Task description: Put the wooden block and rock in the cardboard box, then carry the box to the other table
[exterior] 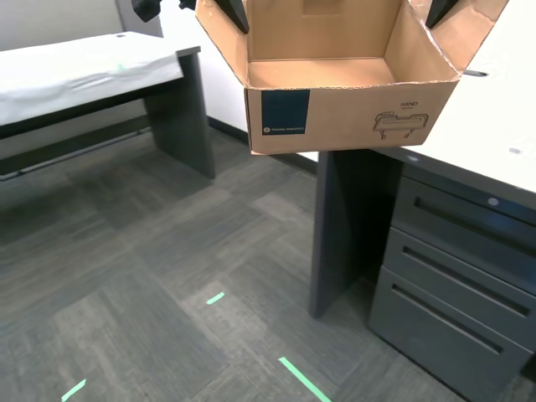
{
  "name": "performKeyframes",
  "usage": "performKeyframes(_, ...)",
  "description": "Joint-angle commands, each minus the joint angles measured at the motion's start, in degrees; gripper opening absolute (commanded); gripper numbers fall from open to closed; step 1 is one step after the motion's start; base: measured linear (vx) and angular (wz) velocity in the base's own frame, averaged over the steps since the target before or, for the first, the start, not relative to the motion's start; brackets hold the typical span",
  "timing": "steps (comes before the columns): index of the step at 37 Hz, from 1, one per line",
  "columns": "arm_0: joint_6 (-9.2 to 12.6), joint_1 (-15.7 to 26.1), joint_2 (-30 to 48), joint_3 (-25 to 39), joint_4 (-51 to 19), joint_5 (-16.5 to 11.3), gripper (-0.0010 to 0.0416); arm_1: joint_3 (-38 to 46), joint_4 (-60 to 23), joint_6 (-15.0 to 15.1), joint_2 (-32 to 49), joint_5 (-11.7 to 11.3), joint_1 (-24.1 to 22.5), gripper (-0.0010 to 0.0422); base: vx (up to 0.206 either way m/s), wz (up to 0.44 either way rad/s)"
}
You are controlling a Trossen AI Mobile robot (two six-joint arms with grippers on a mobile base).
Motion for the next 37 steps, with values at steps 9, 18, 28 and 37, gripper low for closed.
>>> performKeyframes(9, -0.02, 0.07, -0.04, 0.09, -0.46, -0.44, -0.0001, 0.07, -1.16, -0.70, -0.11, 0.44, -0.87, -0.0001, 0.002, 0.212)
performKeyframes(18, -0.11, 0.07, -0.04, 0.09, -0.42, -0.44, -0.0001, 0.07, -1.22, -0.28, -0.11, 0.44, -1.01, -0.0001, 0.000, 0.222)
performKeyframes(28, 0.07, 0.07, -0.04, 0.09, -0.46, -0.44, -0.0001, 0.04, -1.40, 0.87, -0.11, 0.46, -1.68, -0.0001, -0.001, 0.206)
performKeyframes(37, 0.07, 0.09, -0.04, 0.09, -0.48, -0.44, -0.0001, 0.07, -2.10, 1.22, -0.11, 0.44, -1.75, -0.0001, 0.000, 0.205)
